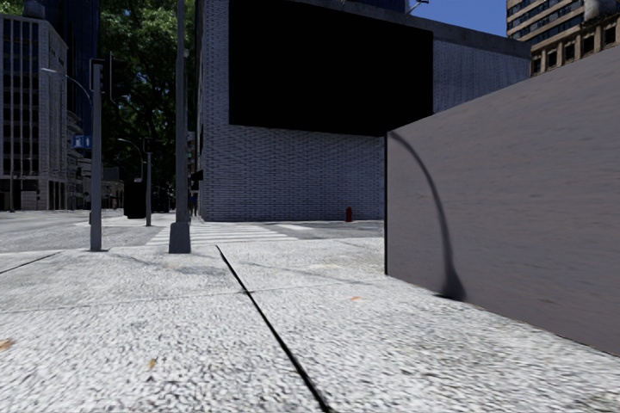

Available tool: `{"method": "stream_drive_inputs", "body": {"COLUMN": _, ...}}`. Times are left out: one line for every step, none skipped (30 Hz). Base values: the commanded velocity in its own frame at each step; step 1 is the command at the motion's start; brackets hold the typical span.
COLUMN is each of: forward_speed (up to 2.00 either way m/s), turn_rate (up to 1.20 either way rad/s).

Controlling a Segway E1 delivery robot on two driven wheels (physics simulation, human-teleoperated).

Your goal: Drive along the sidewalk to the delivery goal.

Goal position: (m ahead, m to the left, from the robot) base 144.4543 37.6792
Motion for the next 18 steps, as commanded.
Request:
{"method": "stream_drive_inputs", "body": {"forward_speed": 2.00, "turn_rate": 0.00}}
{"method": "stream_drive_inputs", "body": {"forward_speed": 2.00, "turn_rate": 0.00}}
{"method": "stream_drive_inputs", "body": {"forward_speed": 2.00, "turn_rate": 0.00}}
{"method": "stream_drive_inputs", "body": {"forward_speed": 2.00, "turn_rate": 0.00}}
{"method": "stream_drive_inputs", "body": {"forward_speed": 2.00, "turn_rate": 0.00}}
{"method": "stream_drive_inputs", "body": {"forward_speed": 2.00, "turn_rate": 0.00}}
{"method": "stream_drive_inputs", "body": {"forward_speed": 2.00, "turn_rate": 0.00}}
{"method": "stream_drive_inputs", "body": {"forward_speed": 2.00, "turn_rate": 0.00}}
{"method": "stream_drive_inputs", "body": {"forward_speed": 2.00, "turn_rate": 0.00}}
{"method": "stream_drive_inputs", "body": {"forward_speed": 2.00, "turn_rate": 0.00}}
{"method": "stream_drive_inputs", "body": {"forward_speed": 2.00, "turn_rate": 0.00}}
{"method": "stream_drive_inputs", "body": {"forward_speed": 2.00, "turn_rate": 0.00}}
{"method": "stream_drive_inputs", "body": {"forward_speed": 2.00, "turn_rate": 0.00}}
{"method": "stream_drive_inputs", "body": {"forward_speed": 2.00, "turn_rate": 0.00}}
{"method": "stream_drive_inputs", "body": {"forward_speed": 2.00, "turn_rate": 0.00}}
{"method": "stream_drive_inputs", "body": {"forward_speed": 2.00, "turn_rate": 0.00}}
{"method": "stream_drive_inputs", "body": {"forward_speed": 2.00, "turn_rate": 0.00}}
{"method": "stream_drive_inputs", "body": {"forward_speed": 2.00, "turn_rate": 0.08}}
